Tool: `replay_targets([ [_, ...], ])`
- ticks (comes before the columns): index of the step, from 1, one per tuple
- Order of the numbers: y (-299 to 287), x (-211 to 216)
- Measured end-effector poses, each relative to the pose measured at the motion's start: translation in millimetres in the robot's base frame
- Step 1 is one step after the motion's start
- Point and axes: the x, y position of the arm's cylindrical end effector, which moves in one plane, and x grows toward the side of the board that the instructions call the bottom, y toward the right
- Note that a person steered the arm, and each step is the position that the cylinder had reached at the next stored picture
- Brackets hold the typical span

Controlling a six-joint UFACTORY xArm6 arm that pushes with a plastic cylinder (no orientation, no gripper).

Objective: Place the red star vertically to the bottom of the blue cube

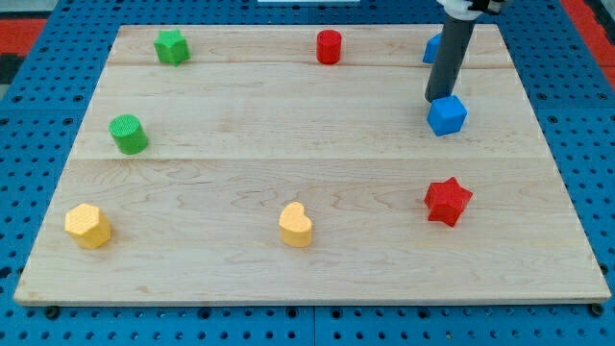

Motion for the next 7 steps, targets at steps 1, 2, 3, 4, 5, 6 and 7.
replay_targets([
  [1,0,12],
  [2,0,26],
  [3,1,29],
  [4,-5,22],
  [5,-27,16],
  [6,-33,49],
  [7,-35,89],
])
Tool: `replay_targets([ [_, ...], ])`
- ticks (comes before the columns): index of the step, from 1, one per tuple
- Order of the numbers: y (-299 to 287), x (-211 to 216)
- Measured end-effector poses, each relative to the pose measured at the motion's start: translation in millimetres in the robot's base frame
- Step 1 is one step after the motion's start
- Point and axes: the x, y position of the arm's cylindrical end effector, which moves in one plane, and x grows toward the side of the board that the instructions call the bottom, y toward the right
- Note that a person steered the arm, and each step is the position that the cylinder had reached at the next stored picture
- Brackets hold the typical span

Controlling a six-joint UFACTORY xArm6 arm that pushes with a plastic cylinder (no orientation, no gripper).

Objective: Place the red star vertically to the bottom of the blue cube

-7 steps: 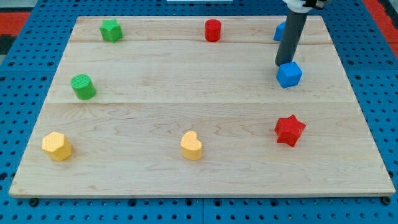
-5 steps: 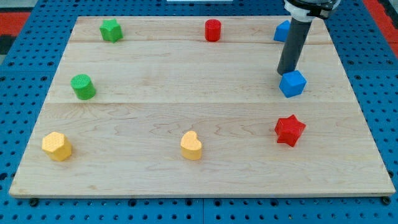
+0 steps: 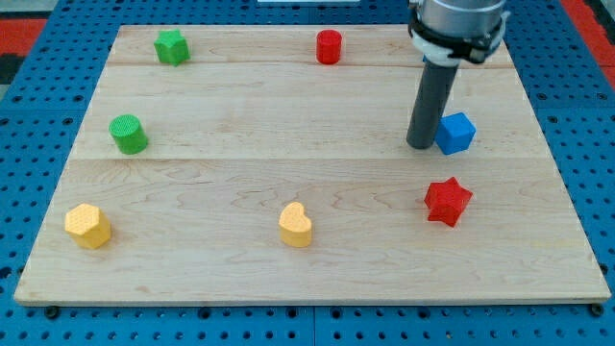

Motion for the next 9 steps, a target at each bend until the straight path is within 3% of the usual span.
replay_targets([
  [3,-1,62],
  [5,33,79],
  [9,31,31],
])
